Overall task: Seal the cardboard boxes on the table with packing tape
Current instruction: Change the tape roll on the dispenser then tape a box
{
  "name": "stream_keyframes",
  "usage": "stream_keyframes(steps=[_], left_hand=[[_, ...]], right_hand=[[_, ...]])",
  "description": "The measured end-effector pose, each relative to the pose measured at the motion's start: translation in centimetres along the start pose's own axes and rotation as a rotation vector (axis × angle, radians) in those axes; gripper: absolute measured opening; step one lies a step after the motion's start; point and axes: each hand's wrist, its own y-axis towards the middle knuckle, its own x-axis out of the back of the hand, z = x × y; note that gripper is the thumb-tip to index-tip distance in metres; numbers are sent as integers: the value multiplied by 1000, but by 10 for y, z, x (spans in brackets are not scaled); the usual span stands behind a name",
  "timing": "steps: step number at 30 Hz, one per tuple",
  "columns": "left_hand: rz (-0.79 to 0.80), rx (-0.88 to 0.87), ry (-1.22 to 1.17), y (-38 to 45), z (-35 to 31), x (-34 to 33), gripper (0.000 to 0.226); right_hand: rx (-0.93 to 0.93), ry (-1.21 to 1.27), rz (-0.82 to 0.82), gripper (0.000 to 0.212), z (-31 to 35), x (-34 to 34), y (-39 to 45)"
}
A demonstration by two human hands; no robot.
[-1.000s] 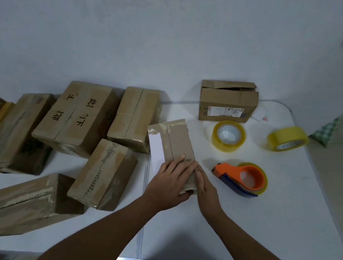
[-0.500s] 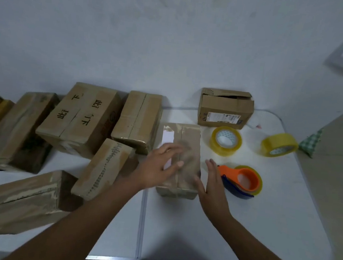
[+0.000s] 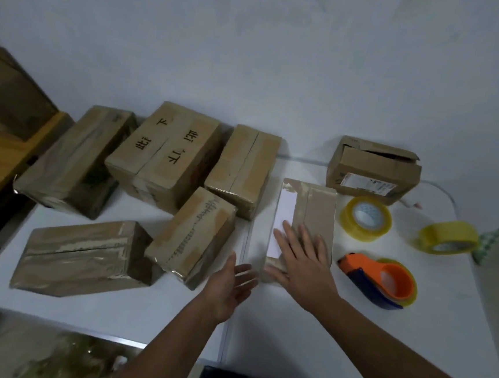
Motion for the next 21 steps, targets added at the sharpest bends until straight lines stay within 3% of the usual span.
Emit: stream_keyframes(steps=[9,14,21], left_hand=[[4,-395,165,6,-4,10,16],[-57,-472,202,12,4,8,10],[-72,-451,219,23,12,-6,8]], right_hand=[[-12,-63,-21,81,3,-3,-3],[-16,-78,-5,82,4,-2,-1],[-27,-63,-12,86,4,-4,-1]])
